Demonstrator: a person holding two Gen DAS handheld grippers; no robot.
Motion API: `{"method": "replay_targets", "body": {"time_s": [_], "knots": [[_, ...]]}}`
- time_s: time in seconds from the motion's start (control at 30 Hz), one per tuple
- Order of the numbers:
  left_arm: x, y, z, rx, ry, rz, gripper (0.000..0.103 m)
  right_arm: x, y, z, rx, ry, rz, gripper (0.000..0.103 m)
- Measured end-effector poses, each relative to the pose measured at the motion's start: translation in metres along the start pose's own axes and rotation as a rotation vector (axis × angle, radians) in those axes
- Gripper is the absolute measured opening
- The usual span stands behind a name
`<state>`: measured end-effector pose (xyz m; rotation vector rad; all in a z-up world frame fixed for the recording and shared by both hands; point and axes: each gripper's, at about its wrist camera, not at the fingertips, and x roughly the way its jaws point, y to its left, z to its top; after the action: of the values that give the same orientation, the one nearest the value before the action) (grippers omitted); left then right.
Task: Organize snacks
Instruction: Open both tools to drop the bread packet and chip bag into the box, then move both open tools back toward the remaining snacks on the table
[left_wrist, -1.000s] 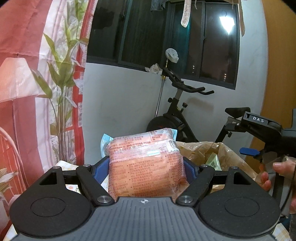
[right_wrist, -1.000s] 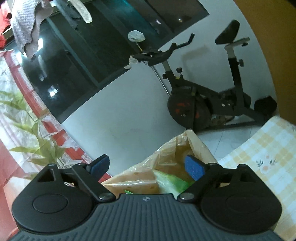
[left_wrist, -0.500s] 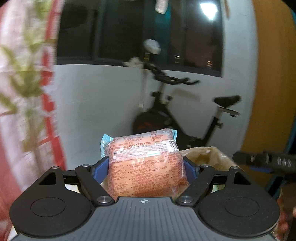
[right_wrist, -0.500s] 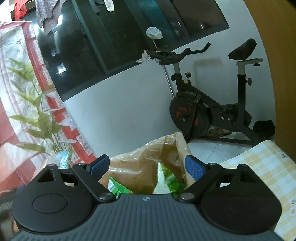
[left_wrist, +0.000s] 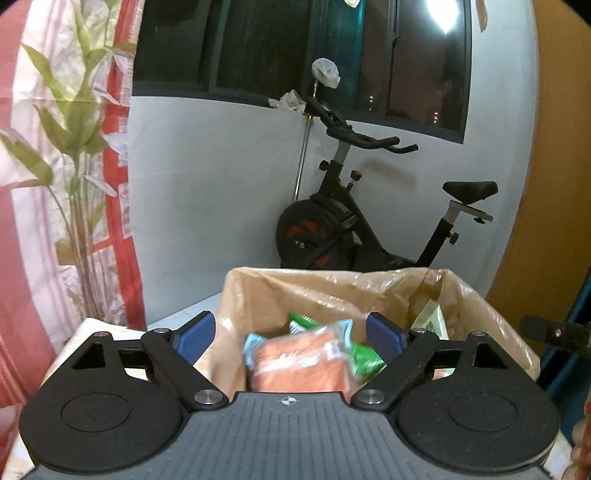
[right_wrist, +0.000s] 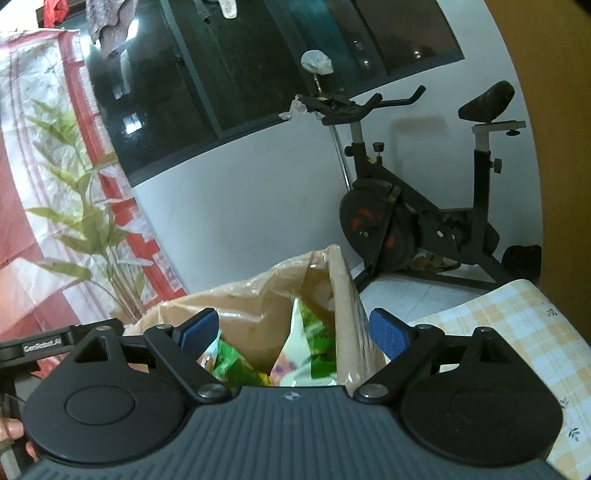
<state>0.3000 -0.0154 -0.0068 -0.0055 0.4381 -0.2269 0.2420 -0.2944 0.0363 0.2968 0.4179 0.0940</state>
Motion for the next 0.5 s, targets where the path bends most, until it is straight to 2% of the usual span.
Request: {"method": "replay_targets", "body": {"time_s": [0.3, 0.5], "knots": [[-0.048, 0.009, -0.020, -0.025, -0.055, 0.084, 0.090, -0.016, 0.009, -0.020, -0.097, 0.027, 0.041, 0.091], [-0.064, 0.008, -0.044, -0.069, -0.049, 0.095, 0.090, -0.027, 0.027, -0.038, -0.264, 0.028, 0.019, 0.091]]}}
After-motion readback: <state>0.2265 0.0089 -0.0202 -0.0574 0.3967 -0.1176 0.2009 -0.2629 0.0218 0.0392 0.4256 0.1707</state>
